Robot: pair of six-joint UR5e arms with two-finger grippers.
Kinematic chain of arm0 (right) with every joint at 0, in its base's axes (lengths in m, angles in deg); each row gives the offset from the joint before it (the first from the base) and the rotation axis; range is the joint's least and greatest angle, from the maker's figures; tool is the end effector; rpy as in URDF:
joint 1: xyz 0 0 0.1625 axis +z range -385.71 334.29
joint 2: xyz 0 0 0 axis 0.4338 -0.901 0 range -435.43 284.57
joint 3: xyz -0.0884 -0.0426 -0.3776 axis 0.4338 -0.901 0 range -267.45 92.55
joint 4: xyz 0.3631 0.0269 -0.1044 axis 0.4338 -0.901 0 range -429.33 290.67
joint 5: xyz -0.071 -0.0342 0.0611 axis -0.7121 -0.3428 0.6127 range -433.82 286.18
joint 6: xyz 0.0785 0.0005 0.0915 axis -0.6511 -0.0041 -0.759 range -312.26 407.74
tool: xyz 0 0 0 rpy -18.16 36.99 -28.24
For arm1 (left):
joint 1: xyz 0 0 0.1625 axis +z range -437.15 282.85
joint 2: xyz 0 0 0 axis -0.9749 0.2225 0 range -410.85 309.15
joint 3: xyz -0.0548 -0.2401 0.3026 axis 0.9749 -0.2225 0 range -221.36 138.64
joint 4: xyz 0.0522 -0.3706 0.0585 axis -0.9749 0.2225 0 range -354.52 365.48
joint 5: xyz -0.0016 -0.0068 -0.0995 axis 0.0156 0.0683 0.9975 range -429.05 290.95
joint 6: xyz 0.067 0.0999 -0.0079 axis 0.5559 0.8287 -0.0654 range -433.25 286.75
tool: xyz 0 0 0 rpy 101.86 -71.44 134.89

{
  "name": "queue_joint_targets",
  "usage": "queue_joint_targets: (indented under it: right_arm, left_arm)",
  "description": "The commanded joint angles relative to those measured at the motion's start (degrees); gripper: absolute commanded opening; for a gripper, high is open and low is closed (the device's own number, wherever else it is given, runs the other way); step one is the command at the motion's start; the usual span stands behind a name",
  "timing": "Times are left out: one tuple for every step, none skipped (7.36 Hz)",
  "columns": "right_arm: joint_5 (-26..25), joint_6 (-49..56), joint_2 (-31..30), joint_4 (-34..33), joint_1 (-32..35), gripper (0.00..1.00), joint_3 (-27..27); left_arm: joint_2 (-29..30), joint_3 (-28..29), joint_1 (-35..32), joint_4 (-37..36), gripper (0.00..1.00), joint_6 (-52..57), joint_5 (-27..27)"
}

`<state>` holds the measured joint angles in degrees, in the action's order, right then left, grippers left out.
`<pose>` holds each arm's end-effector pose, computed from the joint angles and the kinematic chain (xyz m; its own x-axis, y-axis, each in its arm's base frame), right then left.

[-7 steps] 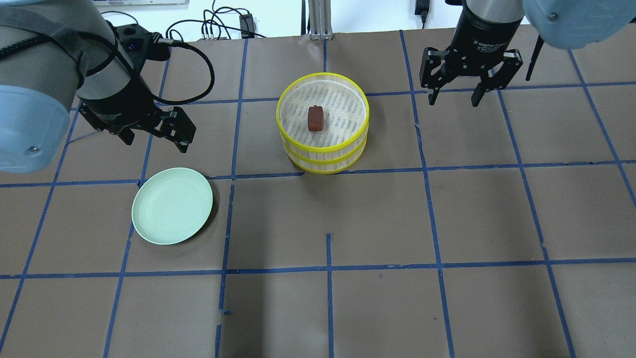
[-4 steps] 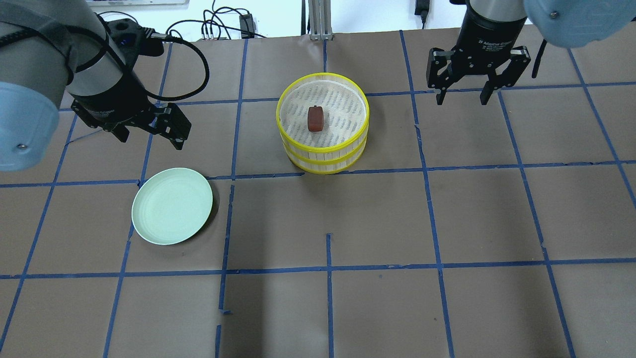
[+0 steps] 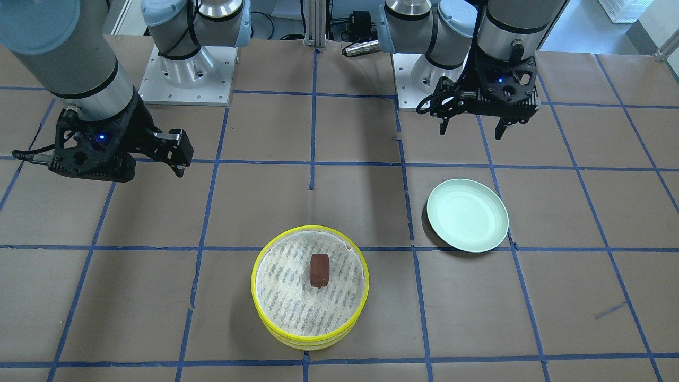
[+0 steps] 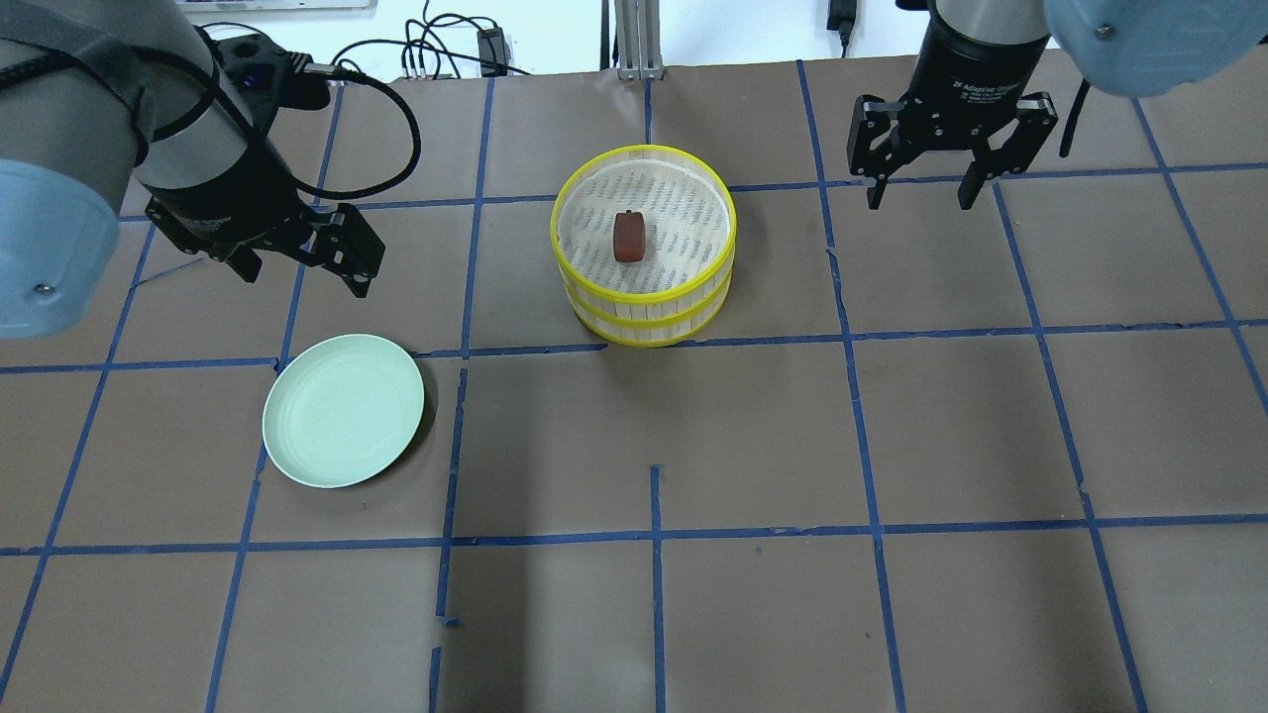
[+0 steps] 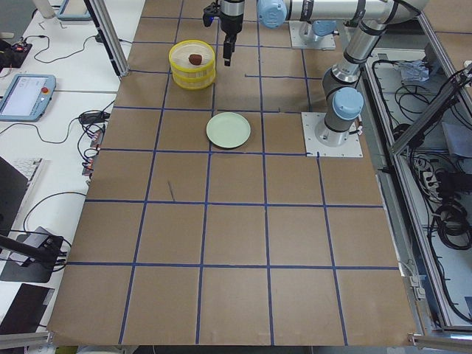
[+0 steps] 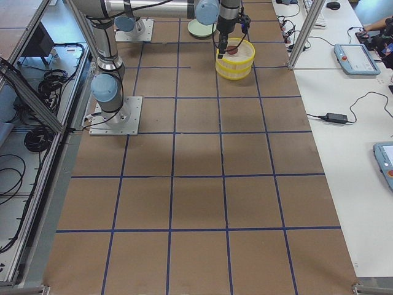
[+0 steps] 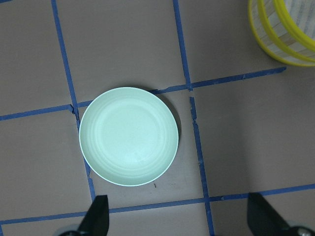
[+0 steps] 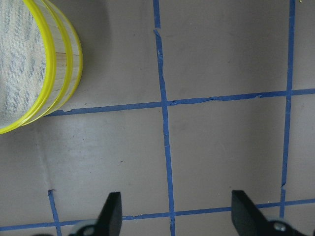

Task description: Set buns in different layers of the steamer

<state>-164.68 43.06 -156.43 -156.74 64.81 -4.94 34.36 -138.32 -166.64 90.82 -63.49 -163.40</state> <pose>0.1361 -0.5051 0.4112 -0.9972 0.0714 0.0209 0.0727 0.9949 0.0701 -0.1204 -0.4277 0.4221 -0.9841 0.1574 -0.0820 0.1603 0.9866 -0.0299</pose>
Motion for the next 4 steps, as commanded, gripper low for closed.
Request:
queue_joint_targets:
  right_arm:
    - [0.59,-0.07,-0.21,-0.30,0.01,0.85,0.19]
    - [0.60,-0.07,-0.21,-0.83,0.01,0.93,0.19]
    - [0.60,-0.24,-0.21,-0.74,0.01,0.94,0.36]
    - [0.60,-0.16,-0.13,-0.83,0.01,0.97,0.37]
  left_arm:
    - [-0.22,-0.68,-0.24,0.09,1.00,0.08,1.97]
    - [-0.31,-0.78,-0.24,0.09,1.00,0.08,2.94]
    - [-0.31,-0.78,-0.24,0.09,1.00,0.08,2.95]
    - [-0.31,-0.86,-0.15,0.17,1.00,0.08,2.77]
